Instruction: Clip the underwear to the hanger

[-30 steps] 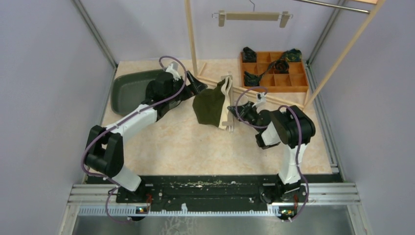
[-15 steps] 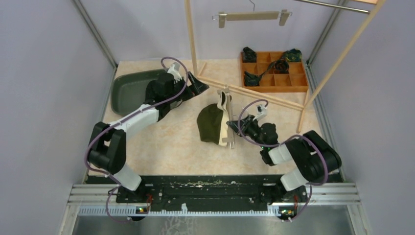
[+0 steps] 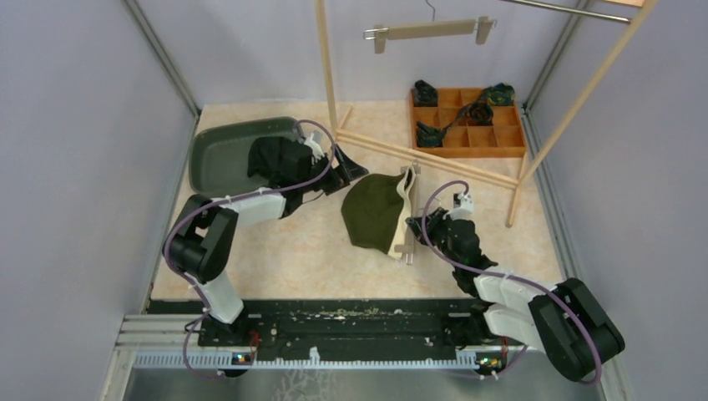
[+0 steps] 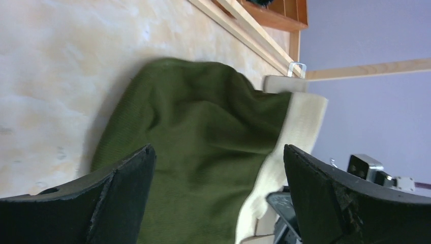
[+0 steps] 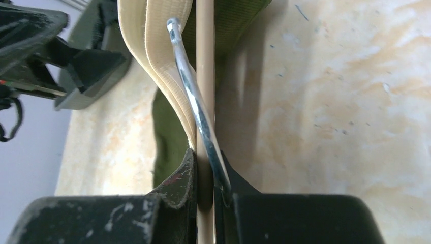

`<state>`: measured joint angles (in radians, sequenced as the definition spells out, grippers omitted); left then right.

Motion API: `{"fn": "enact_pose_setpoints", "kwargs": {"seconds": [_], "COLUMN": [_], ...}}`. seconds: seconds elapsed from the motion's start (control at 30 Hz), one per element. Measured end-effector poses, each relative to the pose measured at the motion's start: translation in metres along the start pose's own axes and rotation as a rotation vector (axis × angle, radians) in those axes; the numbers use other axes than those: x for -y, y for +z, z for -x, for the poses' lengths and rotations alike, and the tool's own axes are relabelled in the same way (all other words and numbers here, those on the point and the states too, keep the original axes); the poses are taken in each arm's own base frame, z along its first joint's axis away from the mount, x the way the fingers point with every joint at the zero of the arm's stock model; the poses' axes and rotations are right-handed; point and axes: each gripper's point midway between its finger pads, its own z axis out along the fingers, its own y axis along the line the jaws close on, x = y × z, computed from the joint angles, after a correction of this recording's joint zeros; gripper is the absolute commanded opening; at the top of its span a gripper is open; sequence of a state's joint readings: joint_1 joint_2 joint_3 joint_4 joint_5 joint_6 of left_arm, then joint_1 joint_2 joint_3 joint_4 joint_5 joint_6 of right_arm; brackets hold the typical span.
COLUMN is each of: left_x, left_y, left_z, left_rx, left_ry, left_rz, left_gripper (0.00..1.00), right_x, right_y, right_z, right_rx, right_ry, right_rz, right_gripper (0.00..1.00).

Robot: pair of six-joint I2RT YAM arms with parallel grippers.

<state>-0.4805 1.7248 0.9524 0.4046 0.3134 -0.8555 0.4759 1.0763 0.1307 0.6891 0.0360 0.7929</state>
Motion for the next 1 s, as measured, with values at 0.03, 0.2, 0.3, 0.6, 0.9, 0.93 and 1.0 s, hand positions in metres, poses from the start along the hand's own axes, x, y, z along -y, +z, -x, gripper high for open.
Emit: {"fn": "enact_pose_setpoints", "kwargs": {"seconds": [0.03,0.2,0.3,0.6,0.9,0.93,1.0], "left_x": [0.002,0.017,0.024,0.019,-0.004,-0.007,-0.013], "left_y": [0.003,0.02,0.033,0.052,0.047,0.045,0.041], "left_z": [-0.006,-0.036,-0.053,-0.075,-0.085,-0.087,-0.092], "left_rx": [-0.012,-0.063,-0.095,-0.129,-0.129,-0.134,-0.143], "left_ry": [-0.007,-0.022,-0.026,-0.048,-0.063,-0.065,-0.069], "left_rz": [-0.009,-0.063,-0.083,-0.08,-0.013,-0.002,0.017], "left_gripper": [0.99,0.99,0.99,0.99,0.99,0.99,0.99], "right_x": [0.005,0.025,0.034,0.047,0.045,0.043,0.039], "right_y": [-0.001,-0.004,-0.006,-0.014,-0.021,-0.022,-0.025], "right_z": [-0.003,-0.018,-0.023,-0.026,-0.021,-0.018,-0.013], "right_rx": [-0.01,-0.065,-0.083,-0.1,-0.088,-0.082,-0.065], "right_ry": [-0.002,-0.01,-0.013,-0.033,-0.054,-0.056,-0.059], "right_rz": [-0.021,-0.105,-0.141,-0.207,-0.206,-0.2,-0.189], "right_gripper": [0.0,0.0,0.0,0.56,0.76,0.76,0.77]}}
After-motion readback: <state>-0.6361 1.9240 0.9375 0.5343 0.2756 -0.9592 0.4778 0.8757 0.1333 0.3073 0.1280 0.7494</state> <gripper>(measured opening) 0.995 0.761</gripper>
